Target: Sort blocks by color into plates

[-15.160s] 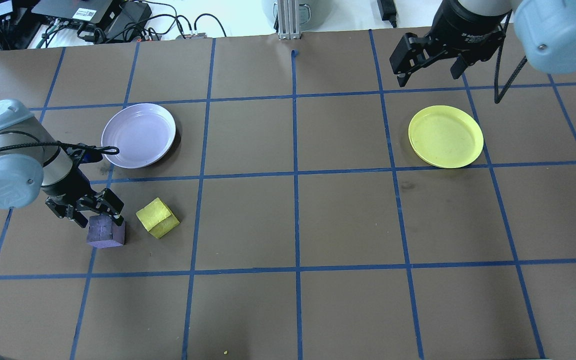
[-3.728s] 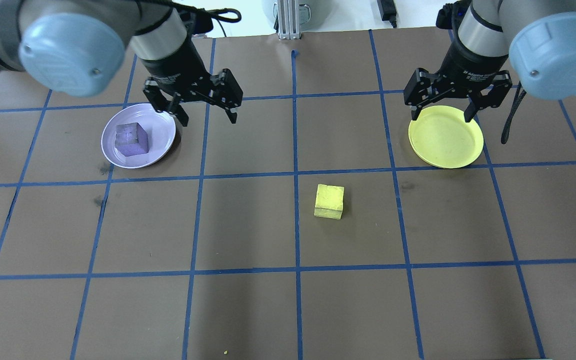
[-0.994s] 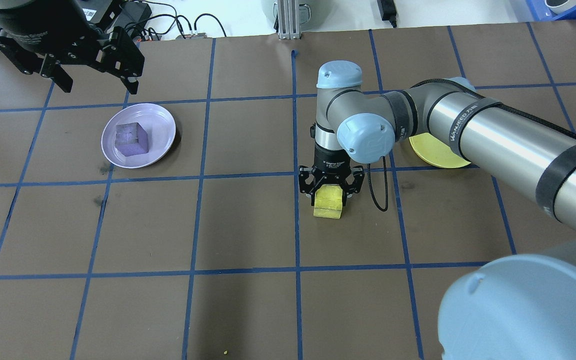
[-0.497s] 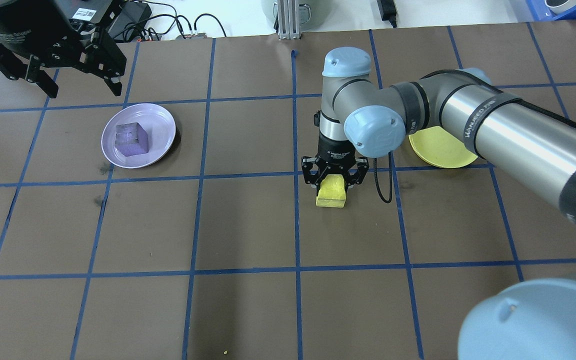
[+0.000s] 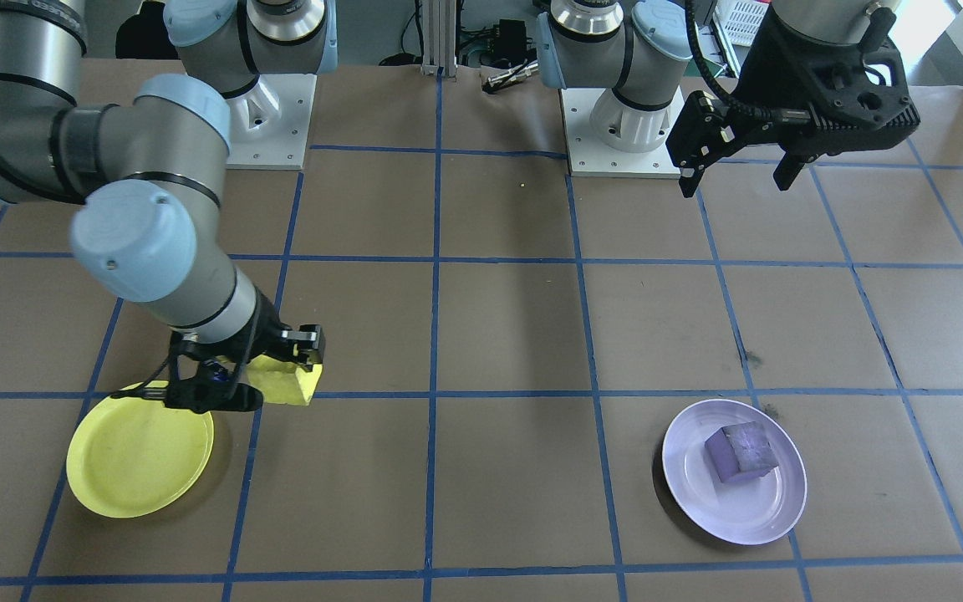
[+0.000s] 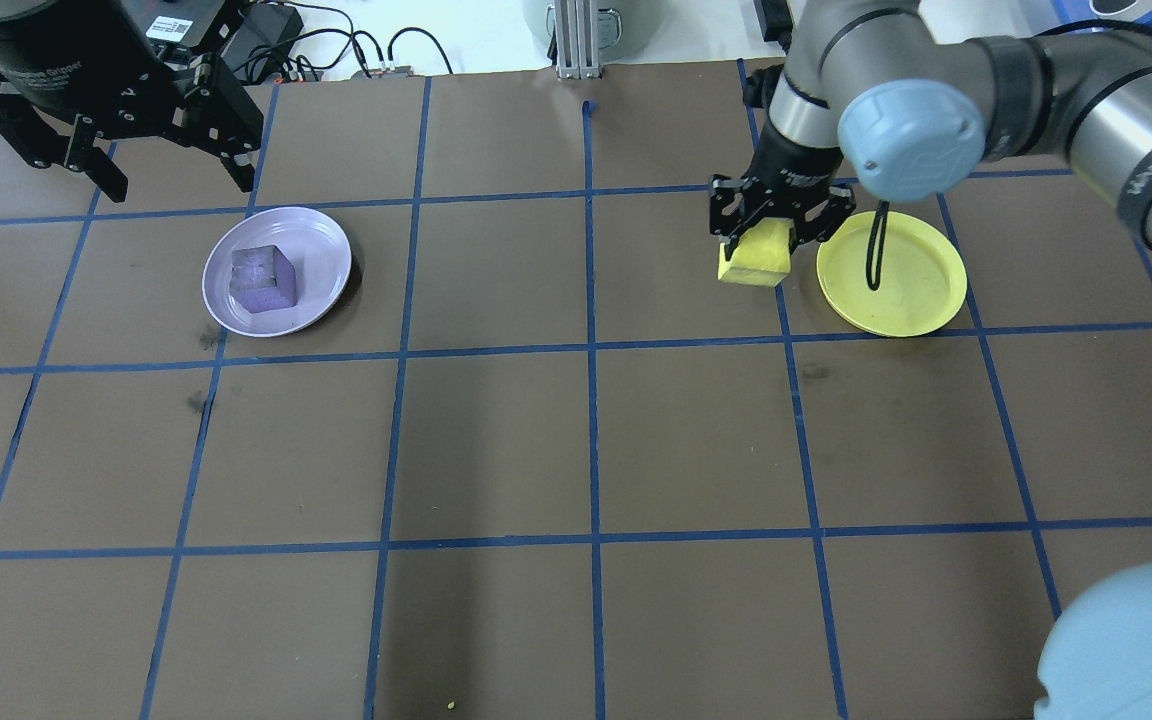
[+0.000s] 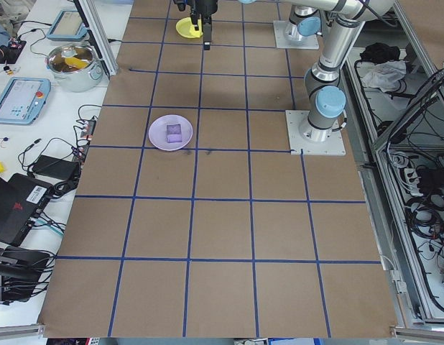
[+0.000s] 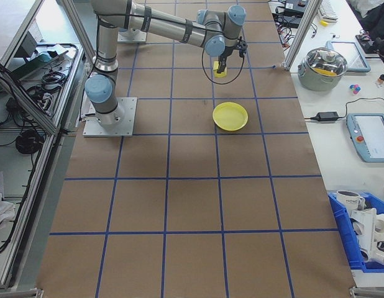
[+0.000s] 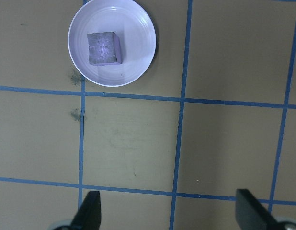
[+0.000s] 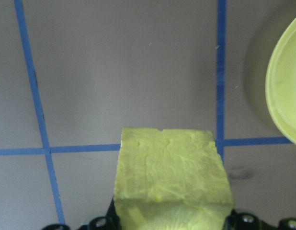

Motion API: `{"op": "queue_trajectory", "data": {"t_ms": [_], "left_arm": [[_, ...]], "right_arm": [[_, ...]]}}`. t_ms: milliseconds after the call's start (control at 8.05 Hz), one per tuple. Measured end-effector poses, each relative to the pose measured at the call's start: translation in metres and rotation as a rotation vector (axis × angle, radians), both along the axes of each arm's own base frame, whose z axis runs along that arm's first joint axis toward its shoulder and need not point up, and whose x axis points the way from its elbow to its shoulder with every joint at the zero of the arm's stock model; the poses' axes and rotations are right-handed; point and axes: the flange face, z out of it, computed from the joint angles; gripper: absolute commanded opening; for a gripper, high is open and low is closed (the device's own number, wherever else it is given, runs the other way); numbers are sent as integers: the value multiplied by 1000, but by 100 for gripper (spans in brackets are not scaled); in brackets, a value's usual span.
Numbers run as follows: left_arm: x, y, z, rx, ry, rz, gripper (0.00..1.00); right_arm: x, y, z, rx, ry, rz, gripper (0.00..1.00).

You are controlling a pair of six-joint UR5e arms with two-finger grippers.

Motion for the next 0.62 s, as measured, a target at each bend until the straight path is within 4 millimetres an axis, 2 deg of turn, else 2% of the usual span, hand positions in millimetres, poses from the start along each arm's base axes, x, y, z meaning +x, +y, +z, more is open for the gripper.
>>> {"op": "queue_trajectory", "data": {"t_ms": [124, 249, 373, 497, 621], "left_arm": [[-1, 0, -1, 0, 0, 1, 100], [-3, 0, -1, -1, -1, -2, 100], [-5, 0, -1, -1, -4, -4, 100], [-5, 0, -1, 0, -7, -6, 100], [-5, 2, 0, 1, -12, -5, 100]], "right_arm": [[-37, -18, 15, -48, -2, -1, 0], [-73, -32, 20, -89, 22, 24, 0], [-102, -44, 13, -113, 66, 63, 0], [-122, -53, 1, -118, 96, 89, 0], [-132, -59, -15, -106, 106, 107, 0]]}}
